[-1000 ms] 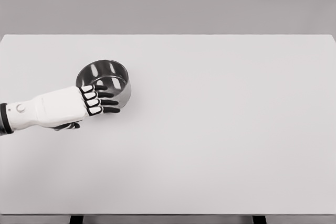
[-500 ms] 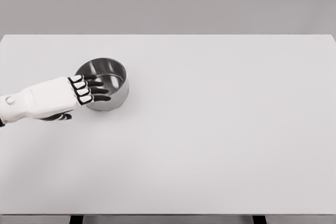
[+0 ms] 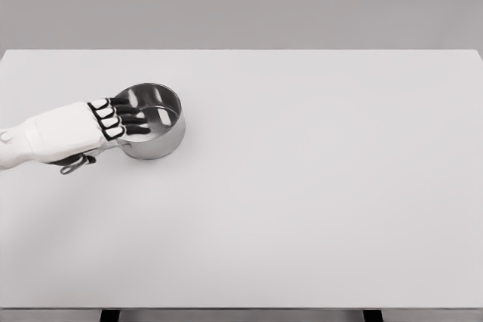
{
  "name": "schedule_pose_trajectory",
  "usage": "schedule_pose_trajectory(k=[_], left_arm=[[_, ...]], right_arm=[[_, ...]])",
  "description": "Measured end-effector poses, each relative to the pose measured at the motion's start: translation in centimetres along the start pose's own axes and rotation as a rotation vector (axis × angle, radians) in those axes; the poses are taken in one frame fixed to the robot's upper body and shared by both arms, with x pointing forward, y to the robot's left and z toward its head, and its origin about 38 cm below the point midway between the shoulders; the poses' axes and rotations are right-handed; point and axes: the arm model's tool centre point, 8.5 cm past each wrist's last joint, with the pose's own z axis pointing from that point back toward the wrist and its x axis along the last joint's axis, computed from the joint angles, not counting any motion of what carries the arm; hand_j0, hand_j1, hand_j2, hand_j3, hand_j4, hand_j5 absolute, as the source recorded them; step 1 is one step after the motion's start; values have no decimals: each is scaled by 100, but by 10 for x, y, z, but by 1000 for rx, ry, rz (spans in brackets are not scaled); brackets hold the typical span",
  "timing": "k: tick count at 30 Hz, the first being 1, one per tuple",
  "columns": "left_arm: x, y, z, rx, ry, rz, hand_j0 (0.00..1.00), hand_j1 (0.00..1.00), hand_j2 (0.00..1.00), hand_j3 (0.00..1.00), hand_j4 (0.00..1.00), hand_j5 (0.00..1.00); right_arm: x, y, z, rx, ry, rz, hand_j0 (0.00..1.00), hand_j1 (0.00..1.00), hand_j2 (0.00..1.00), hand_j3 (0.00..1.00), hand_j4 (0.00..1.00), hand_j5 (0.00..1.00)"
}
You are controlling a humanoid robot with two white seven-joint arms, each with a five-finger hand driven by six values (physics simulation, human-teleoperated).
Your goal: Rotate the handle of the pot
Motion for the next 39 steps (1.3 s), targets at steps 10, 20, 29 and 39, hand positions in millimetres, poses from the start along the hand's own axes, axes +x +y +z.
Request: schedule_pose_trajectory(k=[10, 20, 29, 39], left_arm=[[-10, 0, 8, 14, 43, 20, 100, 100, 100, 100, 100, 100], [-1, 13, 5, 59, 17, 23, 100, 100, 100, 100, 100, 100], [15, -9, 8, 54, 10, 86, 100, 100, 100, 100, 100, 100], [12, -6, 1, 92, 20, 84, 100, 100, 100, 100, 100, 100]], right_arm=[[1, 0, 0, 0, -2, 0, 100, 100, 100, 100, 100, 100], [1, 0, 0, 0, -2, 1, 100, 100, 100, 100, 100, 100], [0, 0, 0, 0, 0, 1, 100, 100, 100, 100, 100, 100], [0, 0, 0, 0, 0, 1, 100, 100, 100, 100, 100, 100]])
